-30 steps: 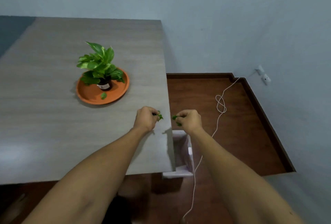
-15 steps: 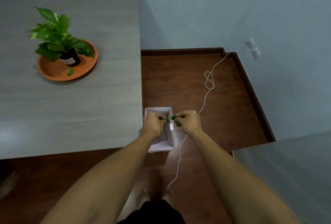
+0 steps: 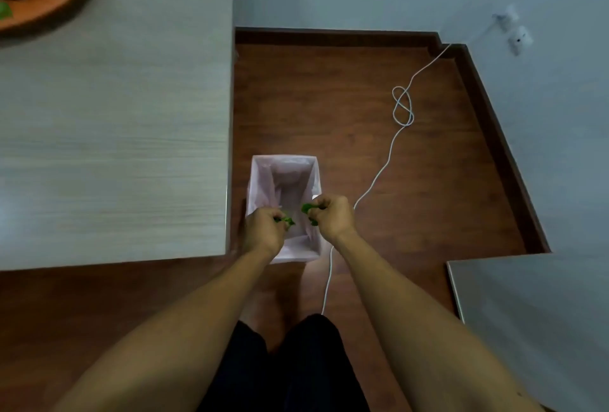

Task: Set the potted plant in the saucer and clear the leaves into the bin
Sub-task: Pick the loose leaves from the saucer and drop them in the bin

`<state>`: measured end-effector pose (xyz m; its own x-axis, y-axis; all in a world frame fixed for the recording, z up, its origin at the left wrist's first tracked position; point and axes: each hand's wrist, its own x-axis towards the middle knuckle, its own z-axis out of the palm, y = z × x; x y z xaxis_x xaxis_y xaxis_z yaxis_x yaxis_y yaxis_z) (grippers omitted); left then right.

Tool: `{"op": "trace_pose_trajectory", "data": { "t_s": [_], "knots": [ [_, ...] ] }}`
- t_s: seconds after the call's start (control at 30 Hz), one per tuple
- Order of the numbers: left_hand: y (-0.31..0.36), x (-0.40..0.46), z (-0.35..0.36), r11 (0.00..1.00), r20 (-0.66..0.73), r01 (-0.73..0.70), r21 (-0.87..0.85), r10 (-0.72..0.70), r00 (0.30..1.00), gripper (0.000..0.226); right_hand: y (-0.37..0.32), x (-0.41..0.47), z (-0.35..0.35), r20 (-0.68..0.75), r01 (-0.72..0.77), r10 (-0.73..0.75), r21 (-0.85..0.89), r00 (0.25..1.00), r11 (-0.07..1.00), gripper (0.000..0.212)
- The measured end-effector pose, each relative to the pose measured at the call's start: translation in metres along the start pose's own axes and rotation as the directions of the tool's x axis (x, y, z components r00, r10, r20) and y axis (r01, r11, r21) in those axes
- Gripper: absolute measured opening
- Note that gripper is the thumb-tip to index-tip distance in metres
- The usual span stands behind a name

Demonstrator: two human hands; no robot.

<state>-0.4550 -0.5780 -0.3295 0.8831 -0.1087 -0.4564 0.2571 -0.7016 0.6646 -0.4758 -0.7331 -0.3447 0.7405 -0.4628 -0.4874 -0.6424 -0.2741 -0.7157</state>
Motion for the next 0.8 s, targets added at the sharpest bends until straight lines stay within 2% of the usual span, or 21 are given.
{"op": "trace_pose_trajectory", "data": {
  "t_s": [0.07, 0.2, 0.3, 0.43, 0.53, 0.8],
  "knots": [
    [-0.025, 0.025, 0.013, 1.0, 0.004, -0.004, -0.002, 0.004, 1.0, 0.014, 0.014, 0.015, 0.021, 0.004, 0.014, -0.014, 0.009, 1.0, 1.0, 0.018],
    [-0.059, 0.063, 0.034, 0.999, 0.048, -0.004, 0.036, 0.002, 0.999, 0.031, 0.041, 0.04, 0.052, 0.037, 0.062, -0.063, 0.006, 0.997, 0.998, 0.032],
    [-0.076, 0.075, 0.04, 0.998, 0.051, -0.01, 0.065, 0.007, 0.999, 0.035, 0.058, 0.053, 0.068, 0.031, 0.079, -0.078, -0.041, 0.997, 0.996, 0.043],
    [-0.081, 0.071, 0.036, 0.996, 0.014, -0.034, 0.085, 0.033, 0.999, 0.04, 0.059, 0.051, 0.071, -0.004, 0.099, -0.101, -0.173, 0.995, 0.98, 0.03],
    [-0.068, 0.062, 0.028, 0.99, -0.032, -0.04, 0.138, 0.045, 0.998, 0.042, 0.051, 0.044, 0.066, 0.0, 0.11, -0.112, -0.201, 0.994, 0.973, 0.026],
    [-0.037, 0.03, 0.012, 0.974, -0.097, -0.093, 0.209, 0.115, 0.989, 0.022, 0.023, 0.012, 0.042, 0.005, 0.164, -0.167, -0.205, 0.986, 0.965, 0.019]
  ]
}}
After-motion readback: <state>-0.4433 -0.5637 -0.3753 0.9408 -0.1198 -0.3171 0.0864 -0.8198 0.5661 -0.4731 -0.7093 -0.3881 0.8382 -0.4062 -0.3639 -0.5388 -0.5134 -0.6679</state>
